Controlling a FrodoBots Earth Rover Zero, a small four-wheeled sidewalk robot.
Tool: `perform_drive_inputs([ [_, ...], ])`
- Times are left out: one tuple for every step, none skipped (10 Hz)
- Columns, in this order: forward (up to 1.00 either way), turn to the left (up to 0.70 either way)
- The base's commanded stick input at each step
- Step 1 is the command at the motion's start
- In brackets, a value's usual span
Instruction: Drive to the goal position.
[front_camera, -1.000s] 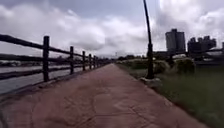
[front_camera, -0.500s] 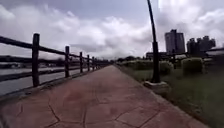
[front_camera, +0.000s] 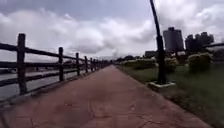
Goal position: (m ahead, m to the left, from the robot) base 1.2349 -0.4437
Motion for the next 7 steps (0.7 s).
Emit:
perform_drive_inputs([
  [0.85,0.0],
  [0.85,0.0],
  [0.85,0.0],
  [0.85,0.0],
  [0.85,0.0],
  [0.85,0.0],
  [0.85,0.0],
])
